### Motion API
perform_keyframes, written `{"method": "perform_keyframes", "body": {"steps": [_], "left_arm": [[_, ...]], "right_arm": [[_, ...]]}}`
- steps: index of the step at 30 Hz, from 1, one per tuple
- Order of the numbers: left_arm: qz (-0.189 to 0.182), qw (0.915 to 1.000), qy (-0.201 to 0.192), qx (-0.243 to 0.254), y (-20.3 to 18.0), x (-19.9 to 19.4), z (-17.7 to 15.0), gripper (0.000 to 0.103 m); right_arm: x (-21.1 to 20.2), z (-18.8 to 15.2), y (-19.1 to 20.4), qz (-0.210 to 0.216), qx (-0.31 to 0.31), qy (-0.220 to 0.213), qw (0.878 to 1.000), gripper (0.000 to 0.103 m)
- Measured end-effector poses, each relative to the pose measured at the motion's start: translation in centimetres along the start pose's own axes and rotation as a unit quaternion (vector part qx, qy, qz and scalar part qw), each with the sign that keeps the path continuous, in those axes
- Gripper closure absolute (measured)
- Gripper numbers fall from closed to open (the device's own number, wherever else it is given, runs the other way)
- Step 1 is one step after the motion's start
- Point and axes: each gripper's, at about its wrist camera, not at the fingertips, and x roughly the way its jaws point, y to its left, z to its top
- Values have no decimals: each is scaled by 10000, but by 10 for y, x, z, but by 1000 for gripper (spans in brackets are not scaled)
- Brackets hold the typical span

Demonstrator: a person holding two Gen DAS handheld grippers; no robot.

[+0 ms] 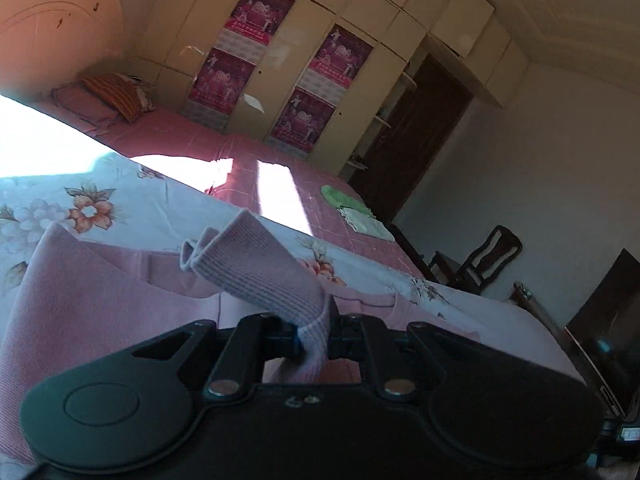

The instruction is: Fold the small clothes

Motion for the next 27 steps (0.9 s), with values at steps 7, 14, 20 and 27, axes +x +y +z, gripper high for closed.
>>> {"method": "perform_keyframes", "body": {"steps": [7, 14, 20, 27], "left_arm": [[-52, 9893, 1158, 889, -55, 81, -57, 75], [-186, 9876, 750, 1364, -77, 42, -74, 21], [658, 9910, 267, 1131, -20, -51, -72, 29], [2009, 9730, 734, 867, 56, -84, -70, 44]], "right_arm": [[-6, 13, -20, 250, 298, 29, 9992, 97], [3, 11, -6, 430, -46, 77, 9990, 15], [31, 4, 35, 1012, -643, 350, 9922, 38], [84, -20, 57, 808, -1345, 768, 9846, 59]]}}
